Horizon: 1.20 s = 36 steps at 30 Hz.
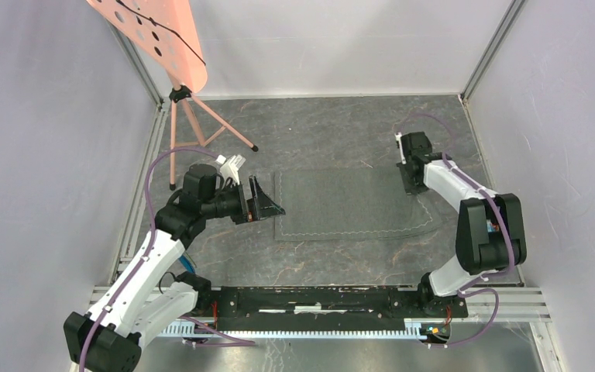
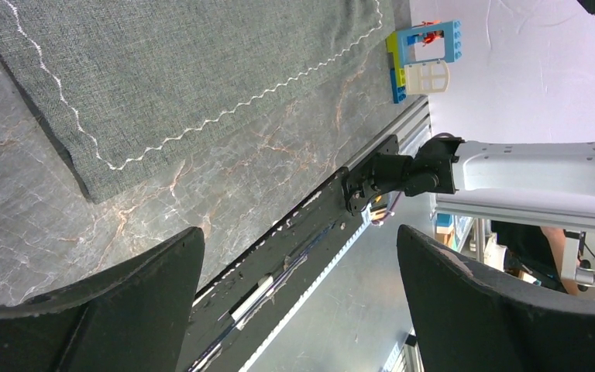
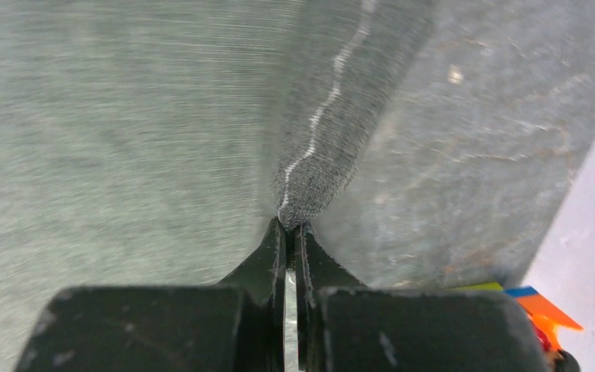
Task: Fold the napkin into a case and place the utensils inside
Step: Pick up the rectangle-folded napkin from the center of the board, then fold the rectangle-folded napkin at the center of the board.
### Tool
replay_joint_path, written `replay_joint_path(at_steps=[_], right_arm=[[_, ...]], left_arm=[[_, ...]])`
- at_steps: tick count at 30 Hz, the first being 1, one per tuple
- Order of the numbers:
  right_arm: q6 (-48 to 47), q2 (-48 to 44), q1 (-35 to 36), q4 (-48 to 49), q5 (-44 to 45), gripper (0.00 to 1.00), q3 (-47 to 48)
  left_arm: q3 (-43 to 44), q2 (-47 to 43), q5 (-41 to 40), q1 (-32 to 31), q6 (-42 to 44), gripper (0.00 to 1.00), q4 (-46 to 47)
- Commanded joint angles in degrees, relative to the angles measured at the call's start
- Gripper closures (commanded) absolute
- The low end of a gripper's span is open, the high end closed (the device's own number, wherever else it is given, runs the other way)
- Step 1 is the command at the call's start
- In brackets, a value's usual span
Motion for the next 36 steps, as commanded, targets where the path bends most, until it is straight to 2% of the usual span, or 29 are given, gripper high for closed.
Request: replay_joint_path(at_steps=[1, 6, 9, 14, 22, 36], right_arm=[[4.0, -2.7, 6.9, -2.3, -6.7, 1.0, 2.6], [11.7, -1.7, 18.2, -0.3, -20.2, 0.99, 4.6], [15.3, 1.5, 25.7, 1.0, -22.7, 1.0, 8.8], [19.5, 7.8, 32.0, 4.8, -26.8, 1.0, 14.4], [23.7, 12.5, 35.0, 8.3, -29.0, 1.0, 18.3], [28.2, 14.7, 35.7, 13.0, -30.5, 0.99, 19.3]], left_arm=[[1.3, -1.1, -1.4, 0.0, 3.6, 0.0, -1.1], [1.4, -1.7, -3.4, -0.1, 3.4, 0.0, -1.3], [1.4, -2.3, -4.0, 0.0, 2.9, 0.0, -1.1], [1.9, -3.3, -5.4, 0.0, 4.0, 0.0, -3.5], [2.3, -6.1, -9.1, 0.1, 4.9, 0.0, -6.7], [2.3, -6.6, -9.1, 0.0, 4.9, 0.0, -7.0]])
